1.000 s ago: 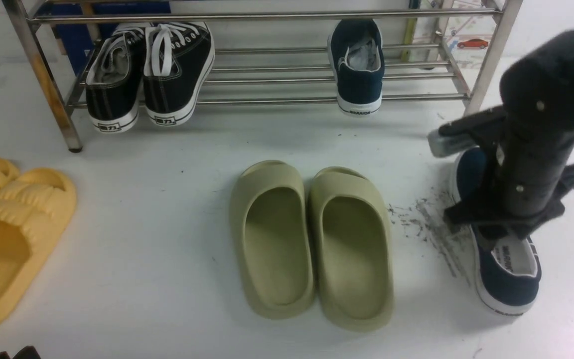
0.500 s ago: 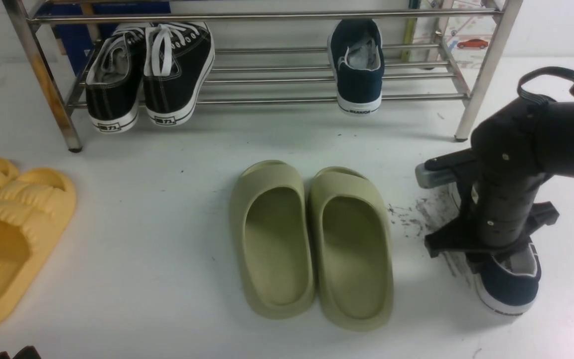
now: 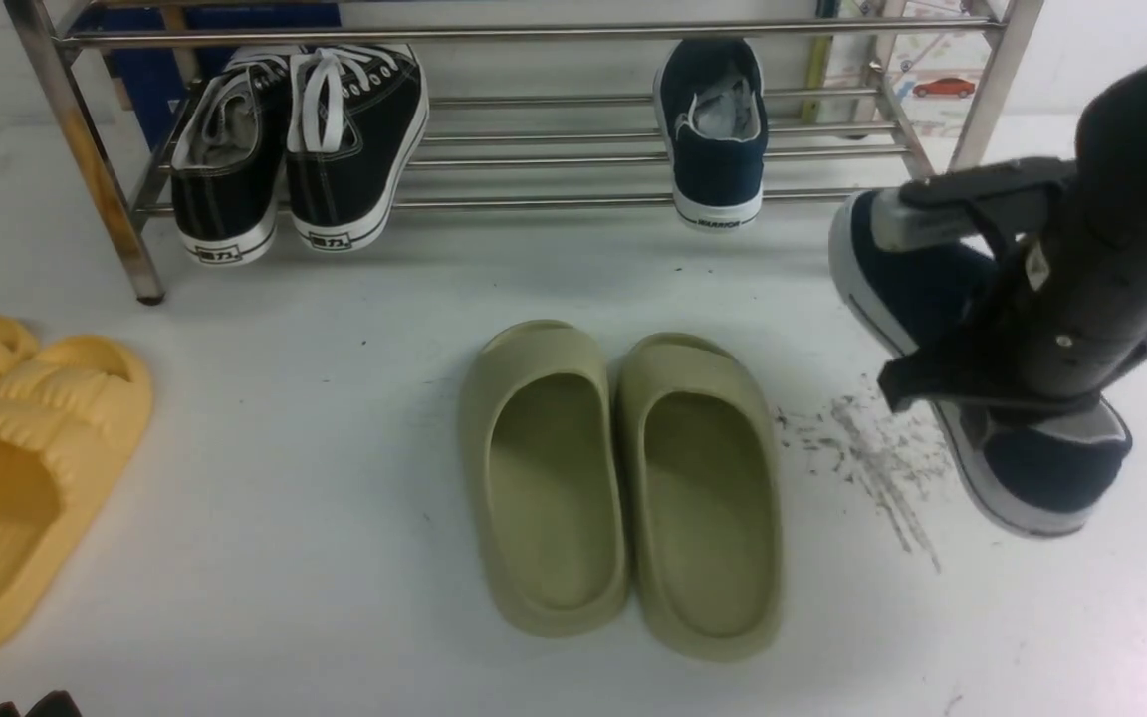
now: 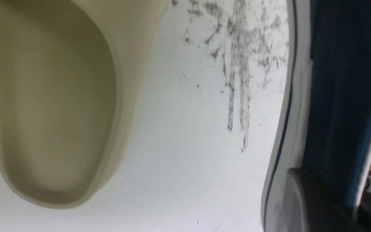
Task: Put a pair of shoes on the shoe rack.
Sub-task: Use the right arm to put a shoe into the shoe rack
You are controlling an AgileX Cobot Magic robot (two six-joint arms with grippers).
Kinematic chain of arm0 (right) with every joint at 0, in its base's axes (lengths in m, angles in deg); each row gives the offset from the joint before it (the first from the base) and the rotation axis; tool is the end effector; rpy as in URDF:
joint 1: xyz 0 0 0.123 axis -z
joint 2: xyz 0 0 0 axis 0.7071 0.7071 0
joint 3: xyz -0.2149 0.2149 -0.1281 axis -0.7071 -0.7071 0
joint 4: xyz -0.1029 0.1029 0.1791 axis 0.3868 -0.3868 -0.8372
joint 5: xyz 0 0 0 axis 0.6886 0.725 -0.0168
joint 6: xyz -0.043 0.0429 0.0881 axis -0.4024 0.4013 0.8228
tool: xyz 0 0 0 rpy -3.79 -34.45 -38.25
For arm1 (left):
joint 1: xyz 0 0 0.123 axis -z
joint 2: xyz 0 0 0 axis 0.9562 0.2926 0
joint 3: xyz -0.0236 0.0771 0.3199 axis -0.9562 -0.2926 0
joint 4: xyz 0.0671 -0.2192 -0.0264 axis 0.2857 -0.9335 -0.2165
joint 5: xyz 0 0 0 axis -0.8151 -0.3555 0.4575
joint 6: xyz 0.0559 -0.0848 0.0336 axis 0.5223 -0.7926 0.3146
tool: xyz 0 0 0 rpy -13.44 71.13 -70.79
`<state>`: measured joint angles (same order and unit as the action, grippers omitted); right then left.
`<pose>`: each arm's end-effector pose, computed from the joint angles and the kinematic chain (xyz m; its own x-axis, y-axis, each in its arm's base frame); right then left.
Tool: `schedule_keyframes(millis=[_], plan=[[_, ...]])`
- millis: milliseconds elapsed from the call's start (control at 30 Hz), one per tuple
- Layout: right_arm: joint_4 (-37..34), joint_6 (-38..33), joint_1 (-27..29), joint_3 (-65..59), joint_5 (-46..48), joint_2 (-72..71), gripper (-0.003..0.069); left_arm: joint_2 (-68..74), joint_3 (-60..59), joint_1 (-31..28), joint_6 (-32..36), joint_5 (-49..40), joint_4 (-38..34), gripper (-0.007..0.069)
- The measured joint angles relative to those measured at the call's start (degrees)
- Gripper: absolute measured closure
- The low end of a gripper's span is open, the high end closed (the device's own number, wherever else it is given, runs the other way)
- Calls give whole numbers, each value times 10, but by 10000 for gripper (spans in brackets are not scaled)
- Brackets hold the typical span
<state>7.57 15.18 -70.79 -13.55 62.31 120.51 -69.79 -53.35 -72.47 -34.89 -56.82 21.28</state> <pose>0.2809 0.1252 0.3287 -0.9343 -0.1438 -0.3263 -0.1546 0.9879 0.0072 0.0009 -0.0046 0.1644 -0.3094 -0.2860 -0.9069 -0.0408 0.9568 -0.2878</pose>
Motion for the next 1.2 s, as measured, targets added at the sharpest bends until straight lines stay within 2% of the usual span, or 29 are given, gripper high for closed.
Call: schedule_keyframes(millis=[300, 633, 933, 1200], plan=[[2, 0, 0, 126, 19, 73, 632, 0, 0, 0, 0, 0, 0, 386], [31, -13, 6, 271, 82, 179, 632, 0, 0, 0, 0, 0, 0, 386], [-24, -29, 63, 279, 50, 200, 632, 0, 0, 0, 0, 0, 0, 386], [-51, -45, 65, 337, 33, 255, 630, 0, 0, 0, 0, 0, 0, 386]])
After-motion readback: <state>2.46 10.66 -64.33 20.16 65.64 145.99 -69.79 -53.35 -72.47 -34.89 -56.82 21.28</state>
